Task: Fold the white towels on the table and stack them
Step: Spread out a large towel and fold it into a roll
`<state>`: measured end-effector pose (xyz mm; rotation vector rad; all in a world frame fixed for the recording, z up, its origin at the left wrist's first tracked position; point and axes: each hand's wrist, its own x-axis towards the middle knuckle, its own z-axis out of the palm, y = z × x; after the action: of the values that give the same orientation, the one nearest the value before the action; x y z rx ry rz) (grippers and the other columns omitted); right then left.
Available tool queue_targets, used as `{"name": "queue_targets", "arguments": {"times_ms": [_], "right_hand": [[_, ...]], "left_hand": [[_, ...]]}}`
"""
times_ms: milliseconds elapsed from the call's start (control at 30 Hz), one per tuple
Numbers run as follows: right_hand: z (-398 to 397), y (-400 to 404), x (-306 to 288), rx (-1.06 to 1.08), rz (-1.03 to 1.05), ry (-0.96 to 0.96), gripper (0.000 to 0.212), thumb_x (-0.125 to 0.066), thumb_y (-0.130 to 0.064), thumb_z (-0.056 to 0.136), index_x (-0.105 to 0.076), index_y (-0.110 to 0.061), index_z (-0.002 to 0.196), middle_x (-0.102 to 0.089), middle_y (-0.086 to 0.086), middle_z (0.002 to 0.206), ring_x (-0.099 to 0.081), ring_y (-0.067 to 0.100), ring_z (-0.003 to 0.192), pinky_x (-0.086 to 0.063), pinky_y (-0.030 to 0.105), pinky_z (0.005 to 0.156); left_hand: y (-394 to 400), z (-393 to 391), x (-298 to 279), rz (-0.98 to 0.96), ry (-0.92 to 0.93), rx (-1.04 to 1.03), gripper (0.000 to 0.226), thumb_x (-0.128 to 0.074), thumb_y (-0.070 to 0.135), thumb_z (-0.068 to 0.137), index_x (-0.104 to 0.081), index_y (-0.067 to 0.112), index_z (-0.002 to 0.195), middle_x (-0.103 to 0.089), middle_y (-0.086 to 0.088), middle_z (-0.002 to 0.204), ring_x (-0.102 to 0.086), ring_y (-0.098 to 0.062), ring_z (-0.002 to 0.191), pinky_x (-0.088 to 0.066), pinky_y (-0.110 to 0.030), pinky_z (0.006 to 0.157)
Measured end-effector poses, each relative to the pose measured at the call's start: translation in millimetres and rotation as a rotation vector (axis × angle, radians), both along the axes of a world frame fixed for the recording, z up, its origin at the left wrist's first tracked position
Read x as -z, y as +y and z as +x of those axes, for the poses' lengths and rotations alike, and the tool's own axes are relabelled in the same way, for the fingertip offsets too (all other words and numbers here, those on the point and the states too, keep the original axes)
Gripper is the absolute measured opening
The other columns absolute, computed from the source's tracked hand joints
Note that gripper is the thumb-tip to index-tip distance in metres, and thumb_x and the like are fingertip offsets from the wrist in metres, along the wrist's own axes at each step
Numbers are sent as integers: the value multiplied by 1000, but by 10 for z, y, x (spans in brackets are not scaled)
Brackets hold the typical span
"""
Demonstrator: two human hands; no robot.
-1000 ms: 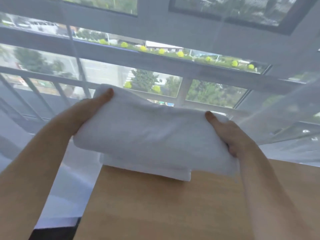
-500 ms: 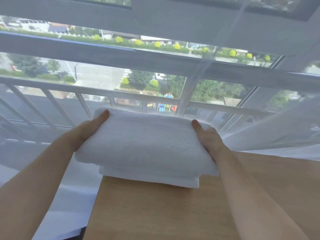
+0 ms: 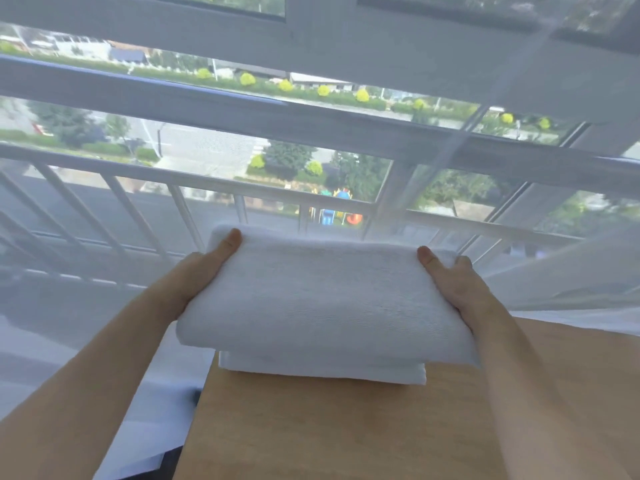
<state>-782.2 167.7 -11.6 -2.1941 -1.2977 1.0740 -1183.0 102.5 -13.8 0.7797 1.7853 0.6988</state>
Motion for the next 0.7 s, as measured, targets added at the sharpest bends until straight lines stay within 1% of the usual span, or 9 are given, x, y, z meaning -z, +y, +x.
{"name": "queue_targets", "arguments": {"times_ms": [67,133,200,267,333,433,500,600,700], "right_hand": [[-66,-72,66,-1,-16,-24,98,-47,-82,83,-29,-11,147,-51,18,138,-53,36,122,-40,40,92],[-106,-65,36,-11,4,-68,95,-44,-81,85,-29,-10,147,-51,19,139,-51,37,124,-37,40,88],[-119,-35,-49,-38,26,-180,93,-43,-78,88,-29,-9,147,-49,20,142,-50,38,126,-37,41,87],[-113,6,-113,-41,56,-241,87,-45,-73,91,-30,-7,146,-48,21,142,-50,39,126,-36,39,85],[-101,57,-183,-22,87,-218,83,-47,-69,92,-30,-6,144,-49,20,141,-51,39,125,-37,39,84],[-74,126,-208,30,130,-126,83,-50,-67,93,-32,-6,147,-47,20,145,-49,38,130,-40,41,97],[-121,81,-130,34,108,-86,80,-50,-65,94,-35,-5,146,-48,21,146,-49,37,131,-39,39,100],[-183,48,34,25,87,-61,77,-44,-64,97,-32,-8,148,-48,18,146,-49,36,131,-37,38,95],[-143,88,17,4,57,-20,77,-39,-64,99,-30,-10,153,-45,15,151,-47,34,133,-37,38,99]], "left_hand": [[-47,32,72,-16,118,3,108,-47,95,64,-66,5,119,-68,-17,116,-67,-31,97,-52,-43,90],[-34,18,85,-15,176,14,109,-43,96,68,-65,3,121,-66,-18,118,-65,-33,101,-49,-46,98],[1,2,21,-5,252,33,108,-39,96,70,-67,2,116,-66,-17,112,-64,-32,95,-50,-43,92],[30,-4,-42,8,321,52,107,-36,98,67,-67,3,107,-65,-14,102,-62,-27,85,-48,-39,75],[82,-31,-133,29,301,39,109,-39,103,60,-66,6,101,-65,-10,95,-64,-25,83,-49,-36,66],[190,-98,-210,31,264,8,115,-42,105,52,-66,5,104,-66,-11,96,-67,-26,83,-50,-34,62],[214,-94,-157,-1,268,24,116,-43,103,57,-65,2,111,-66,-17,107,-66,-27,85,-51,-36,70],[174,-80,2,-118,279,39,123,-39,102,58,-62,1,125,-62,-23,129,-63,-32,104,-47,-43,95],[144,-73,39,-137,323,43,127,-32,103,59,-60,1,130,-60,-23,132,-56,-31,103,-39,-40,90]]}}
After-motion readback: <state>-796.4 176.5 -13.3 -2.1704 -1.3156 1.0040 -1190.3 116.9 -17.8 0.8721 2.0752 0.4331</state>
